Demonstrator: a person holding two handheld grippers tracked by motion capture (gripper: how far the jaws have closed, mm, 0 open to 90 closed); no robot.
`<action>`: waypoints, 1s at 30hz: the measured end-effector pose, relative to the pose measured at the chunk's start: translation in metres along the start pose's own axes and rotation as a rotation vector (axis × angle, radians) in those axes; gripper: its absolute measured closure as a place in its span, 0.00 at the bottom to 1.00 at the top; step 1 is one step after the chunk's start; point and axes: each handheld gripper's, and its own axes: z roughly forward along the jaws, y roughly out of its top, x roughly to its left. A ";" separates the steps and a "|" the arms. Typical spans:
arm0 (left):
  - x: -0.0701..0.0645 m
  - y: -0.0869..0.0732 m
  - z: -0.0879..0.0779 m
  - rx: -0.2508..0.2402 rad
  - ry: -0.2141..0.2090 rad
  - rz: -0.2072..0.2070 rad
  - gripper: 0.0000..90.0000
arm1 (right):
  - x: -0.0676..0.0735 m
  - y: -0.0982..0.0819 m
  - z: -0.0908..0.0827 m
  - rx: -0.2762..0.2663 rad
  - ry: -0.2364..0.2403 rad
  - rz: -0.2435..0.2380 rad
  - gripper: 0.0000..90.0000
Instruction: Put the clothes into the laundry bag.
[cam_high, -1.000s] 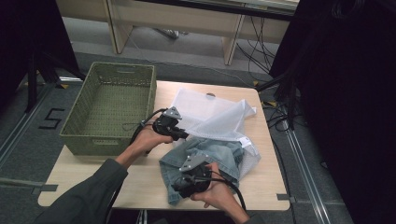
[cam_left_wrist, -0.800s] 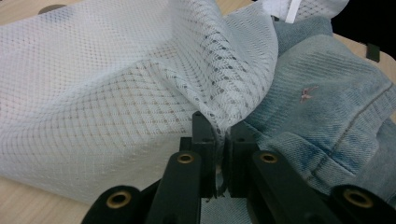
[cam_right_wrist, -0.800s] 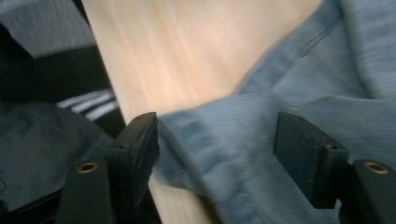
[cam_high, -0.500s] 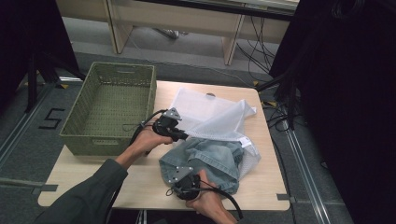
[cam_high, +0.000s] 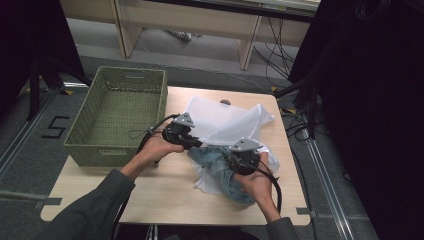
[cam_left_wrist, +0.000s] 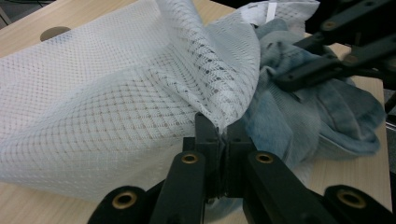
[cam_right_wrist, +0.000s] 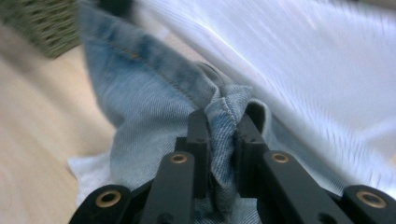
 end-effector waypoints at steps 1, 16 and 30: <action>0.000 0.000 0.000 0.001 -0.002 -0.001 0.97 | -0.005 -0.003 0.004 0.018 -0.006 0.022 0.89; 0.000 0.000 -0.002 0.004 -0.009 -0.001 0.96 | -0.023 -0.005 0.014 0.028 -0.120 0.010 0.89; -0.006 0.000 0.005 0.014 -0.042 0.018 0.95 | -0.040 -0.015 0.047 0.085 -0.141 0.147 0.80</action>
